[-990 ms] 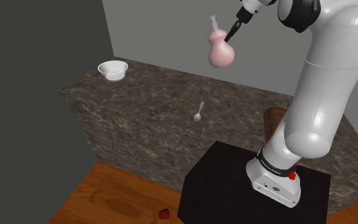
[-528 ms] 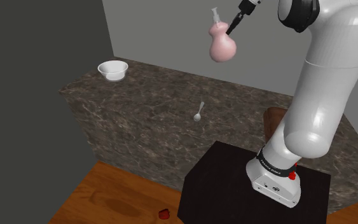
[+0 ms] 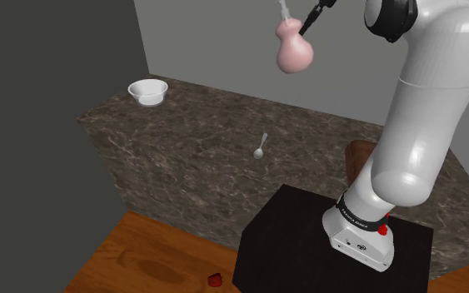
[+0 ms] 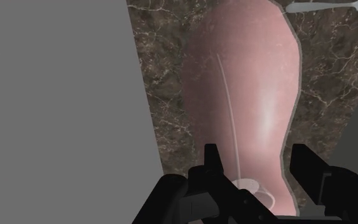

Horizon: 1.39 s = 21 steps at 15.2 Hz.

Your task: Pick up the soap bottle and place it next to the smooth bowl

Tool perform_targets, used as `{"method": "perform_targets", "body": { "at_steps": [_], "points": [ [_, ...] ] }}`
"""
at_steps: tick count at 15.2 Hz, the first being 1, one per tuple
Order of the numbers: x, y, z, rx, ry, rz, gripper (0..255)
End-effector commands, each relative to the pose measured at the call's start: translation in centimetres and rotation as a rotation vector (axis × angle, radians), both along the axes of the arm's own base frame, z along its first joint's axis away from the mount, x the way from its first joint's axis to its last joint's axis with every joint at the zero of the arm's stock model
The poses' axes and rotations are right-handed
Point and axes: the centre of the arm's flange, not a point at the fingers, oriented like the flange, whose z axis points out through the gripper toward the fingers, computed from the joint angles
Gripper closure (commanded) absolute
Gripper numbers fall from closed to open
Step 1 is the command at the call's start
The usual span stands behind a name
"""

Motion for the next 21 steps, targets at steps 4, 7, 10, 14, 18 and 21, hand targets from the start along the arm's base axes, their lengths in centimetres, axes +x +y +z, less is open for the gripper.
{"method": "perform_targets", "body": {
  "at_steps": [4,7,10,14,18,21],
  "points": [
    [0.1,-0.2,2.7,0.0,-0.001,0.0,255],
    [0.1,-0.2,4.3,0.0,-0.001,0.0,255],
    [0.1,-0.2,5.9,0.0,-0.001,0.0,255],
    [0.1,-0.2,8.0,0.0,-0.001,0.0,255],
    [0.9,0.7,9.0,0.0,-0.001,0.0,255],
    [3.4,3.4,7.5,0.0,-0.001,0.0,255]
  ]
}}
